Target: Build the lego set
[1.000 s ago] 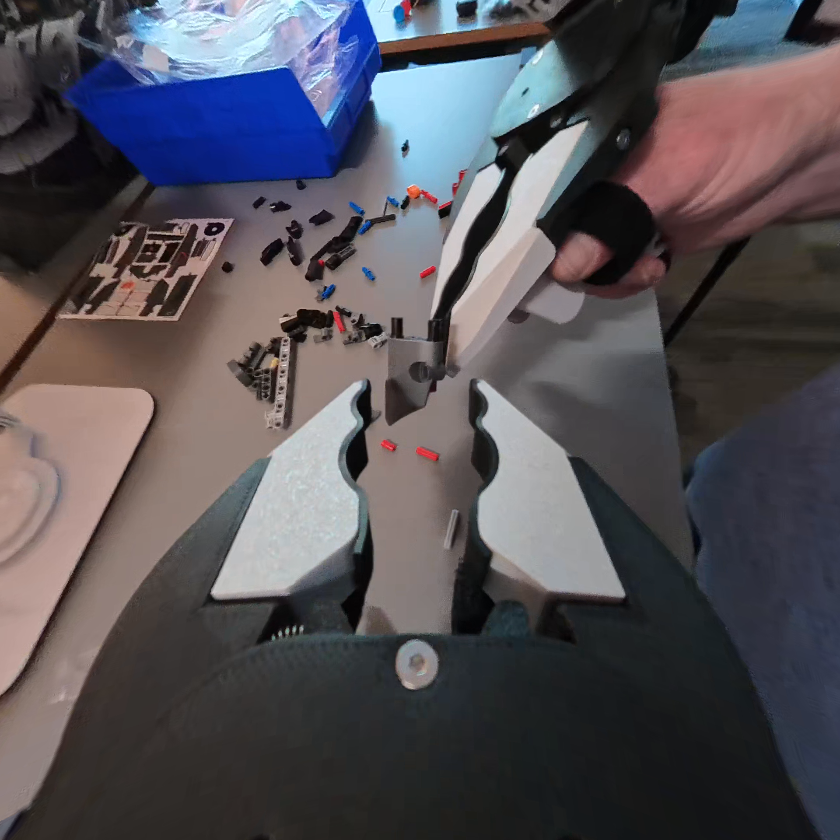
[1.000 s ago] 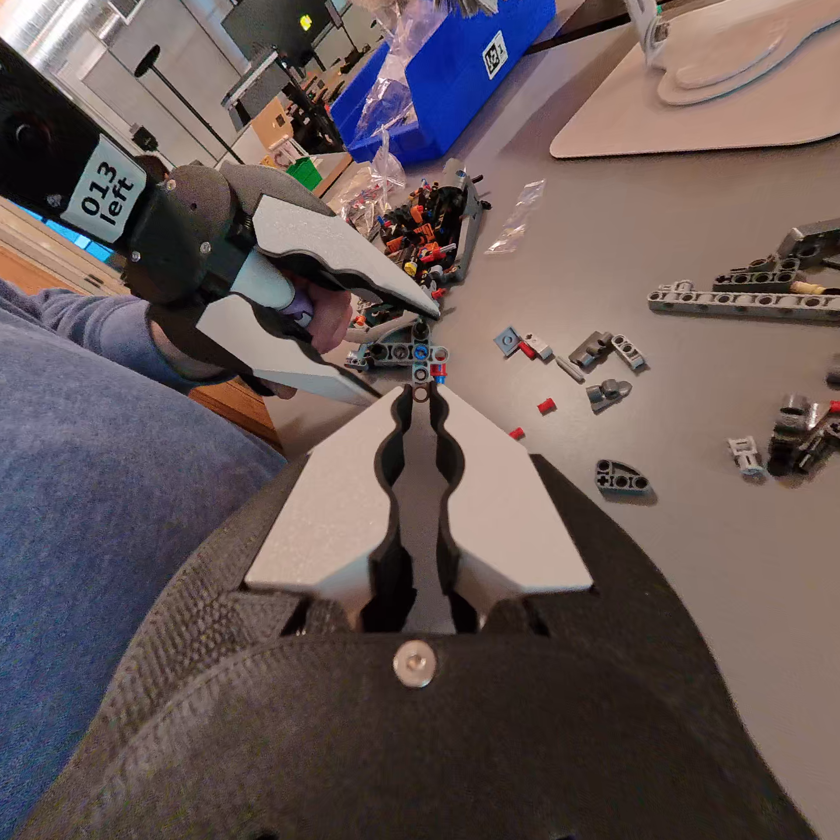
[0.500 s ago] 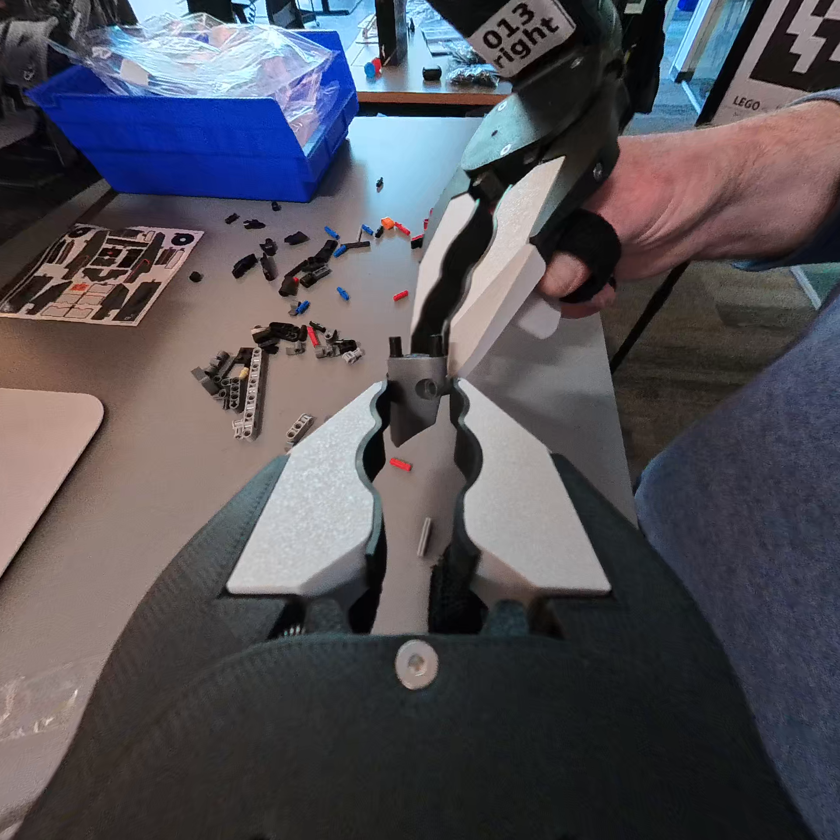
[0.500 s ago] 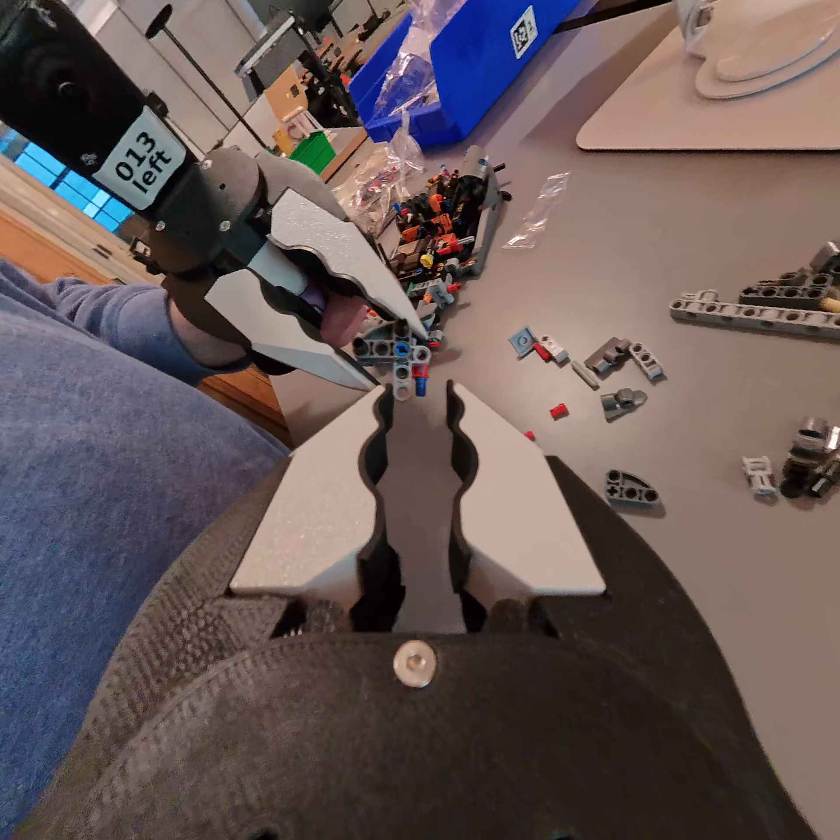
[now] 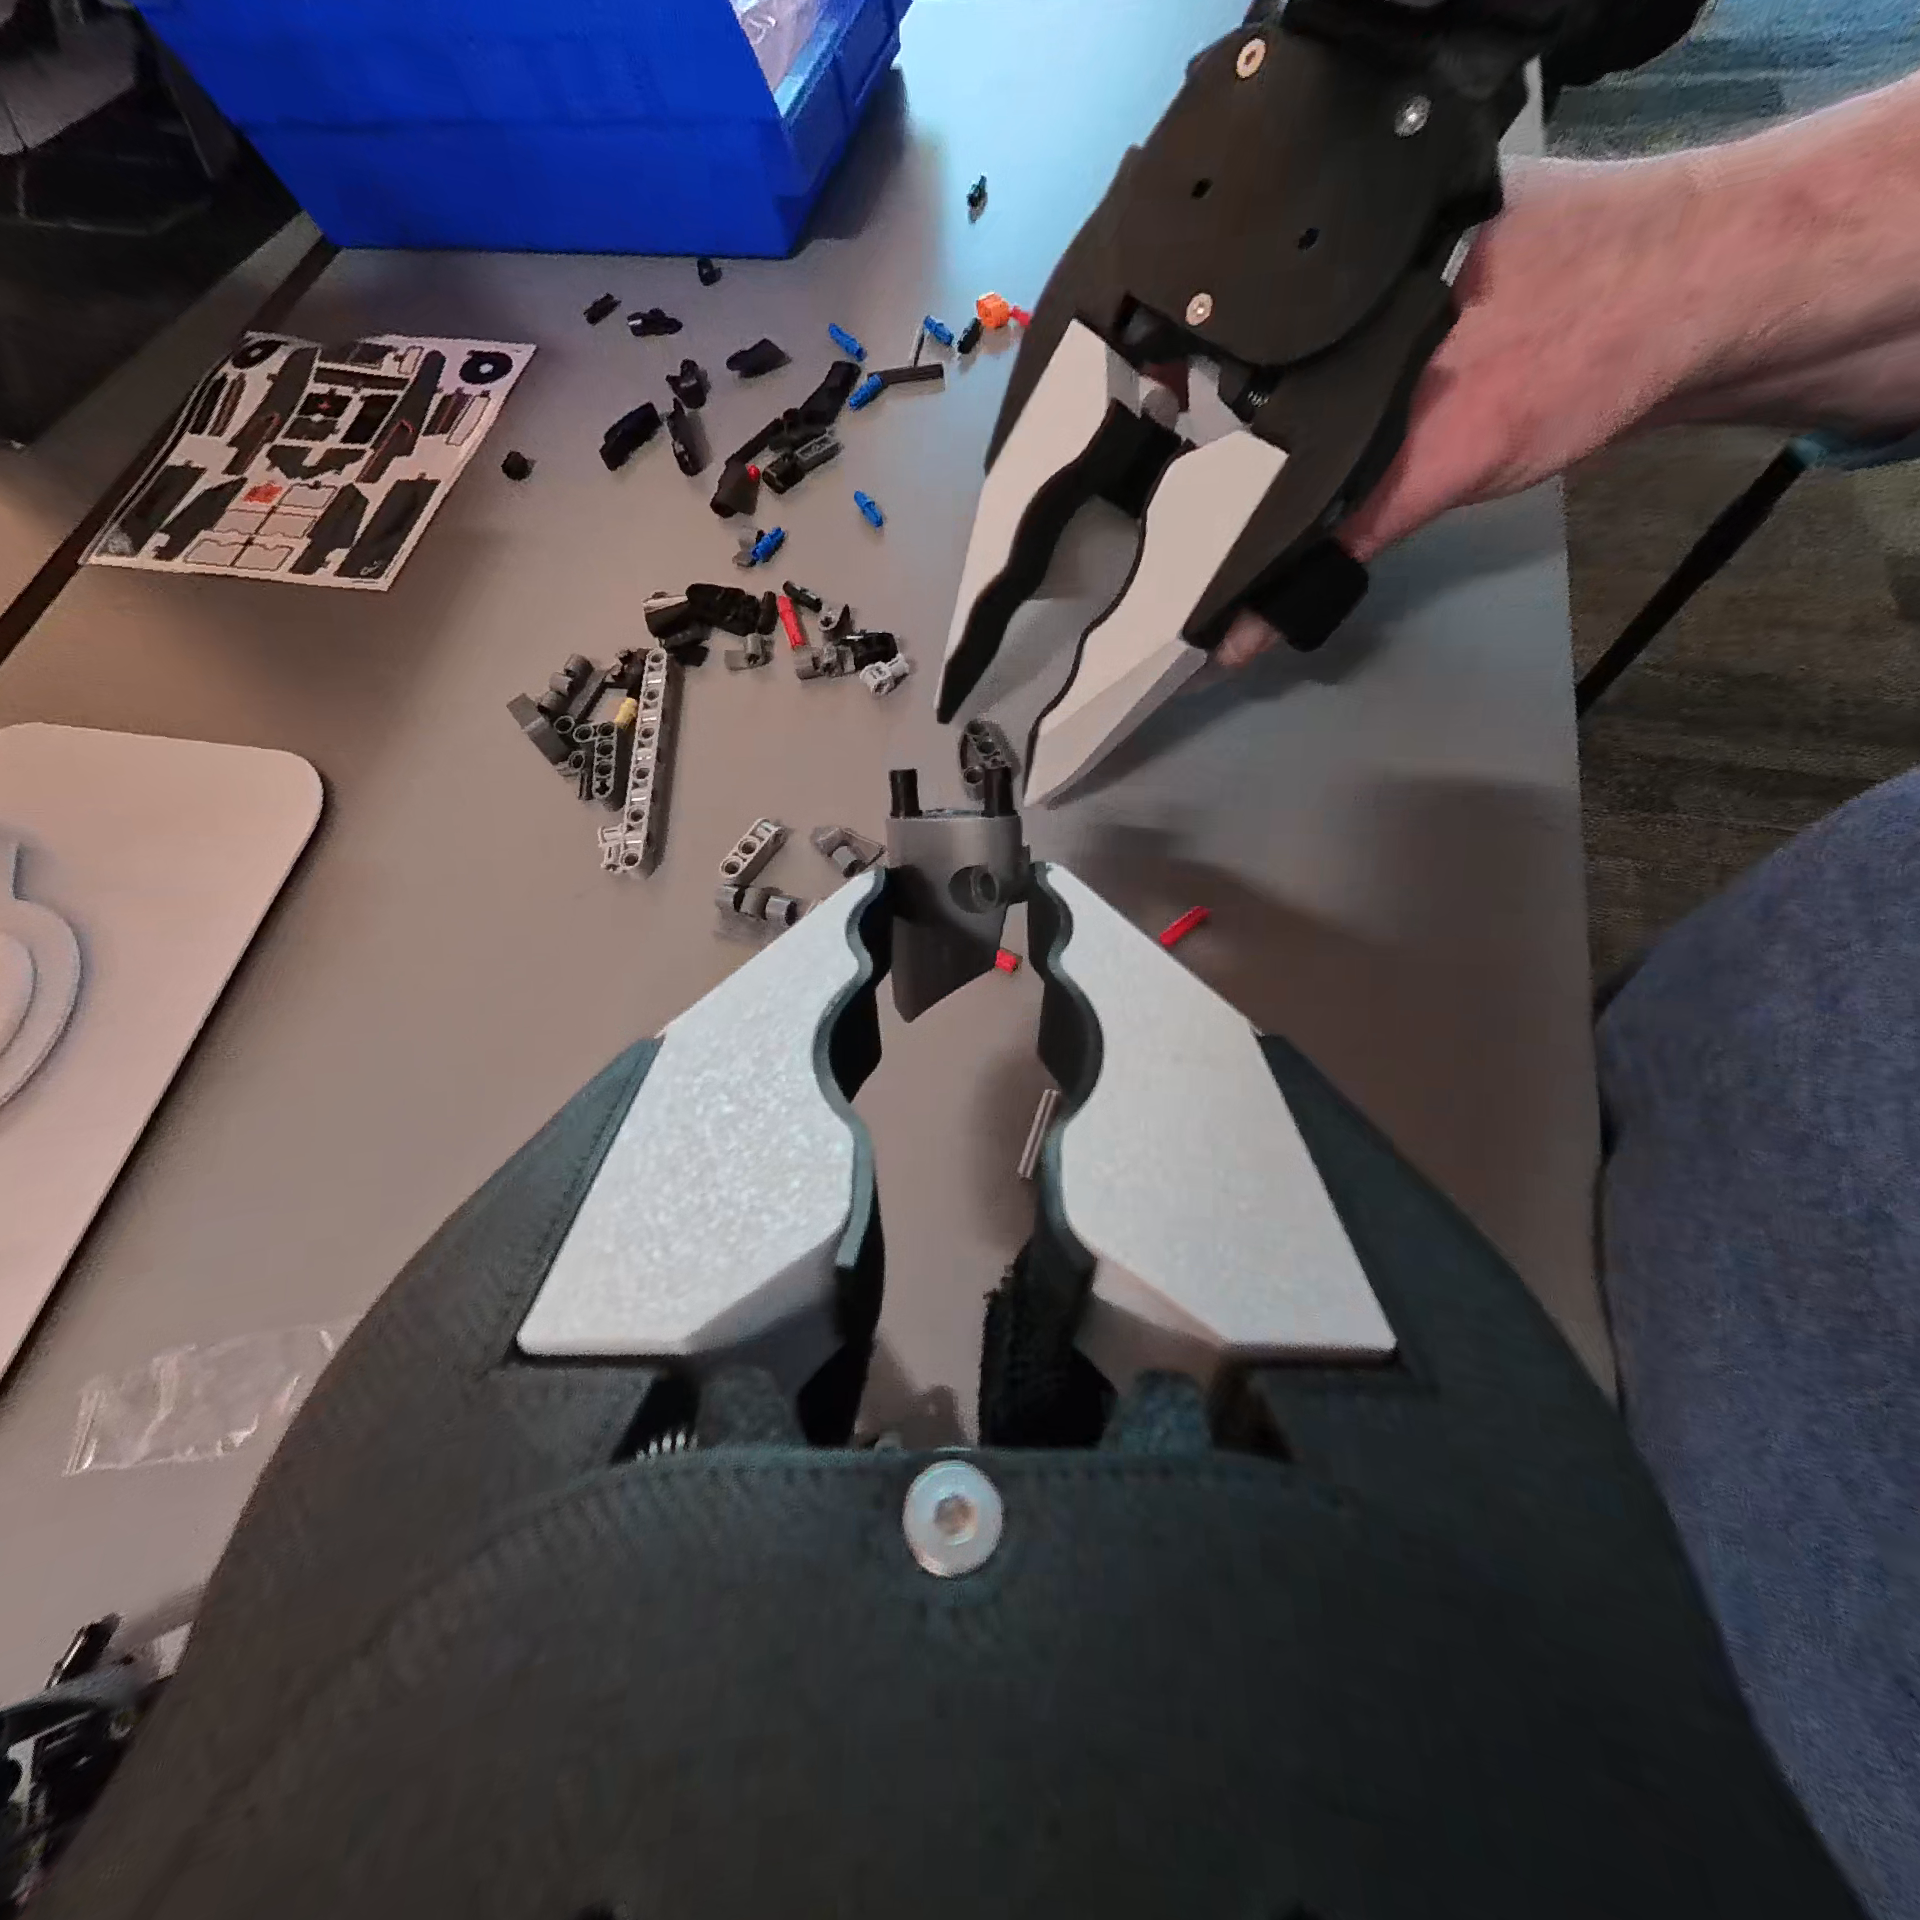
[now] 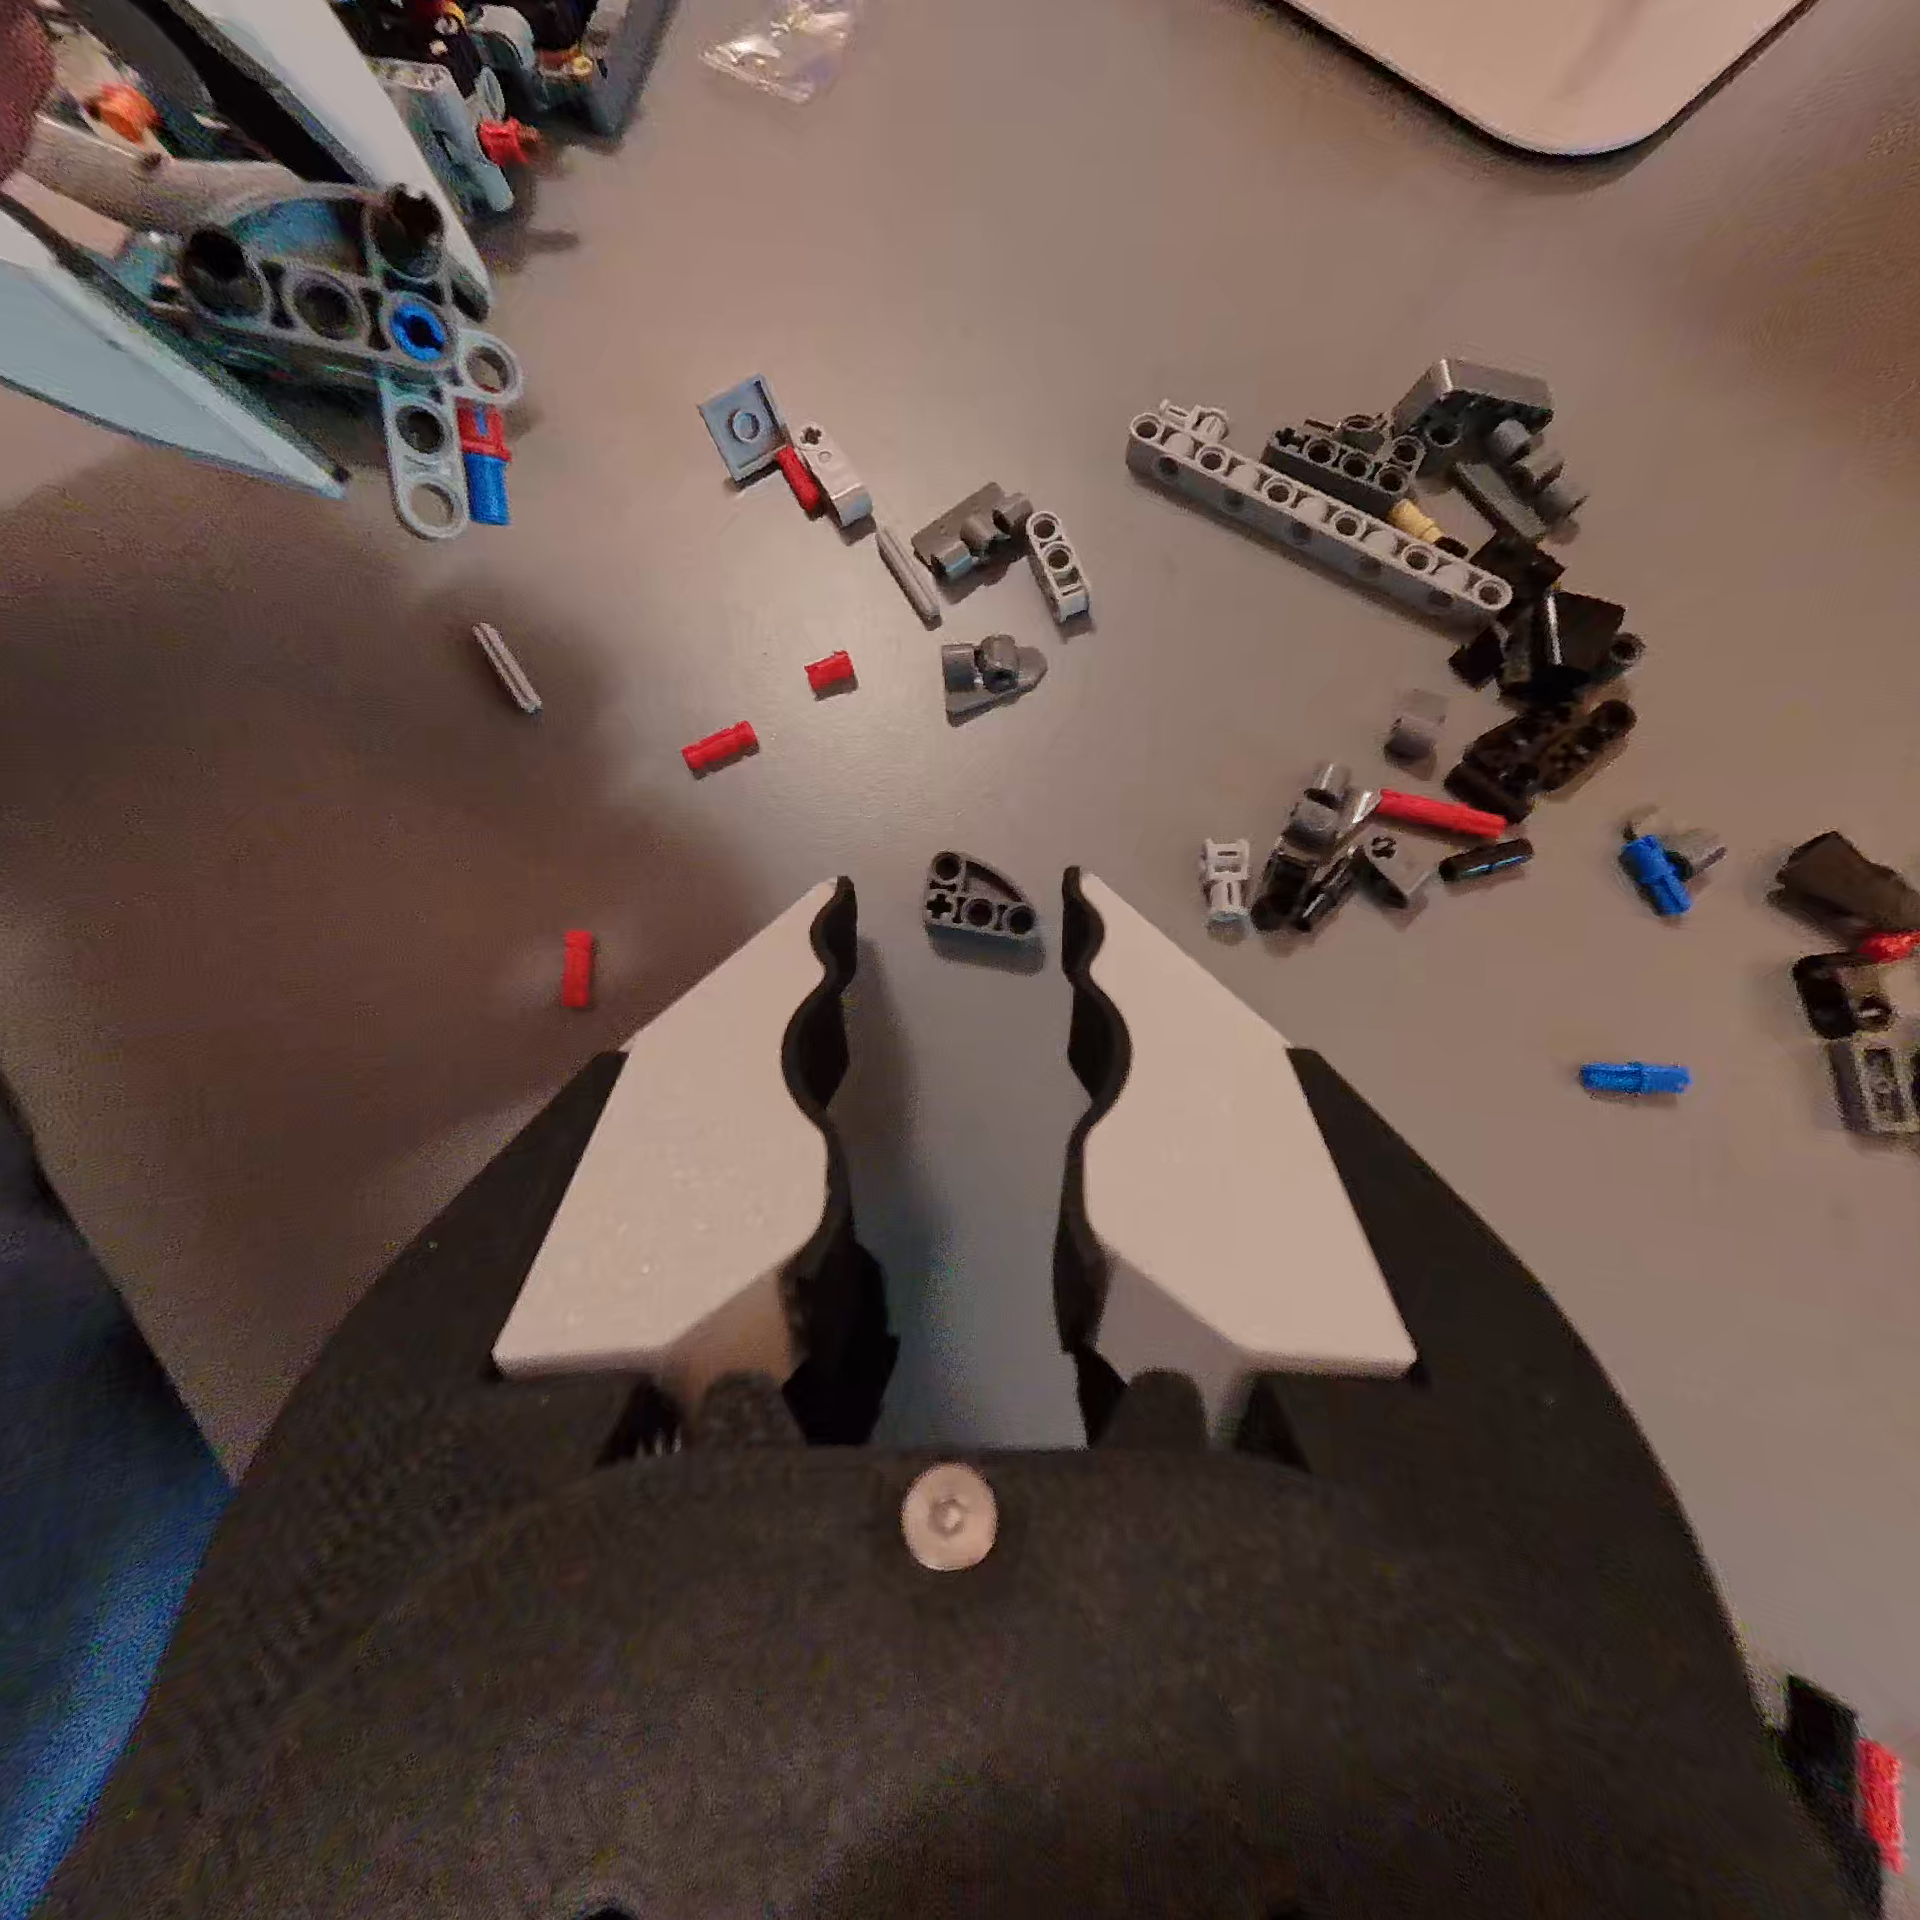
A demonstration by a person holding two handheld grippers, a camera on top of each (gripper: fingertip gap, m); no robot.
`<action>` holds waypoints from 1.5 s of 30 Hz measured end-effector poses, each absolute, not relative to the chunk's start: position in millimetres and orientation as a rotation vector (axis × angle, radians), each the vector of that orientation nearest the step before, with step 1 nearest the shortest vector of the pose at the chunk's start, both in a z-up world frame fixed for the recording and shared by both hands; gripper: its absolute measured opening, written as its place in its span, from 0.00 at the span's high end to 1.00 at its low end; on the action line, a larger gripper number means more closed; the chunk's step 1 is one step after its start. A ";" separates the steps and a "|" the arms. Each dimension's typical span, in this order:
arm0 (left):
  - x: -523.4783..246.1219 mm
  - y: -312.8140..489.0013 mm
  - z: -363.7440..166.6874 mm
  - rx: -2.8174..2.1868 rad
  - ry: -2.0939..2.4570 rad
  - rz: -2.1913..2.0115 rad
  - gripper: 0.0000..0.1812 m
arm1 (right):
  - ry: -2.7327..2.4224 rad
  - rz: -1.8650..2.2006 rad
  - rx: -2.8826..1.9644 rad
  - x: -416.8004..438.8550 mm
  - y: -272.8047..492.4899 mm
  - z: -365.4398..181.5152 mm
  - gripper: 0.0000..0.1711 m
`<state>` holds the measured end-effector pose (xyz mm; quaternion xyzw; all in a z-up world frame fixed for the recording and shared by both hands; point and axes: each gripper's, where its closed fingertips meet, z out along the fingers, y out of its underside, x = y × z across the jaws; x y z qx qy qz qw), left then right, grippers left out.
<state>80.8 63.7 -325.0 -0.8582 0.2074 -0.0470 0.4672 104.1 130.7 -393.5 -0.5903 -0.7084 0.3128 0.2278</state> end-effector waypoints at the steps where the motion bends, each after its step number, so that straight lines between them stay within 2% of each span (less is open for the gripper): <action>1: 80.7 63.7 -325.5 -2.108 0.508 -0.111 0.87 | -1.967 0.859 -1.616 103.8 131.7 -394.7 0.77; 12: 76.6 59.9 -328.1 -2.129 0.475 -0.115 0.87 | -2.102 1.084 -1.648 136.6 94.0 -389.8 0.82; 16: 77.0 60.0 -330.9 -2.138 0.479 -0.129 0.87 | -2.029 1.059 -1.685 128.4 106.3 -388.8 0.81; 22: 77.1 60.0 -329.3 -2.139 0.499 -0.129 0.87 | -2.066 1.078 -1.700 121.8 87.8 -396.3 0.90; 26: 75.2 57.6 -328.4 -2.140 0.500 -0.129 0.87 | -1.992 1.173 -1.677 115.0 85.5 -382.5 0.89; 28: 74.2 56.4 -328.3 -2.141 0.499 -0.132 0.87 | -1.953 1.076 -1.645 113.4 102.4 -380.4 0.82; 31: 73.9 55.9 -328.9 -2.138 0.504 -0.136 0.87 | -1.990 0.984 -1.574 111.2 108.6 -383.9 0.79; 36: 74.8 55.6 -330.3 -2.140 0.521 -0.143 0.87 | -2.069 0.938 -1.518 106.1 102.4 -400.0 0.80; 42: 72.5 54.5 -330.2 -2.140 0.518 -0.141 0.87 | -2.058 0.964 -1.507 103.4 103.5 -399.6 0.87; 45: 73.0 54.3 -332.0 -2.144 0.519 -0.143 0.87 | -2.059 0.973 -1.507 103.2 103.9 -399.0 0.83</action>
